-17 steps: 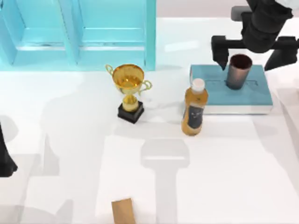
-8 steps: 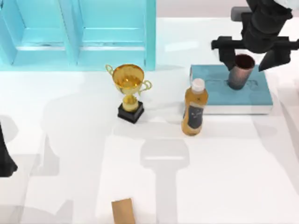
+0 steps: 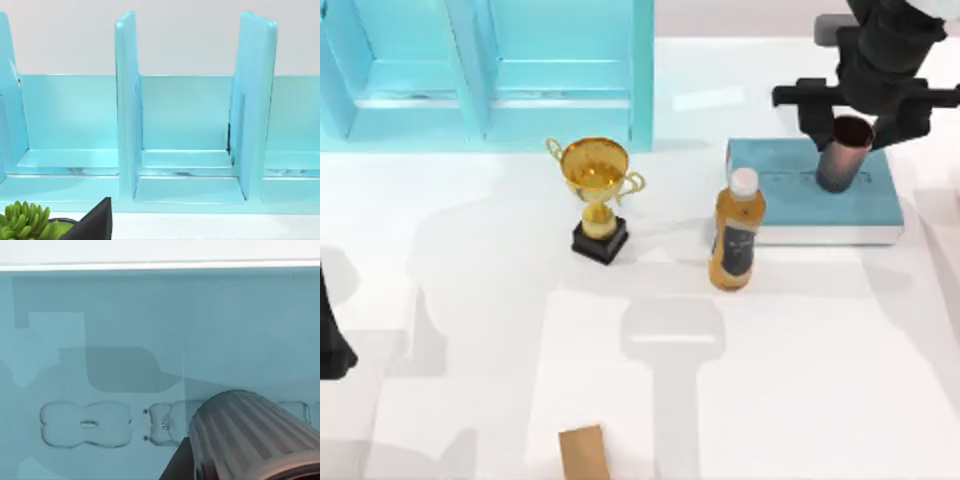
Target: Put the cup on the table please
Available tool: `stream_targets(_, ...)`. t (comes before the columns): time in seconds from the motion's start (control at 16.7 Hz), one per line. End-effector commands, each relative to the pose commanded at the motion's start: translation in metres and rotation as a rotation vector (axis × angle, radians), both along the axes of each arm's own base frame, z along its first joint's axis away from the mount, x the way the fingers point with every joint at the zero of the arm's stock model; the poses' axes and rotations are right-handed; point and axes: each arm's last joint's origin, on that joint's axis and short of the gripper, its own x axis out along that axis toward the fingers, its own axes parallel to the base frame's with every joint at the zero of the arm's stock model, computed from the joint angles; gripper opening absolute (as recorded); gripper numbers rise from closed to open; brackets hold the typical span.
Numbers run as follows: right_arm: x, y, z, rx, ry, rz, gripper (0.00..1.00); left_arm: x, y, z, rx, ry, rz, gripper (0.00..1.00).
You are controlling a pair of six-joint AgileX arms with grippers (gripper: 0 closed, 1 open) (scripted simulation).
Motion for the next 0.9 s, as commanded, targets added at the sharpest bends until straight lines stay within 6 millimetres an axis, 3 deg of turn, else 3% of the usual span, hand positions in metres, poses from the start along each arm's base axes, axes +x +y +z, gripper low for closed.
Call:
stream_targets(0.54,0.0,0.001,0.001,0.001,-0.001,0.003,0.0,0.0,0.0,0.0,0.0,0.0,0.0,1.0)
stream_targets(0.9,0.001,0.002,0.038,0.0,0.002,0.002,0.0,0.0,0.0,0.0,0.0,0.0,0.0,1.0)
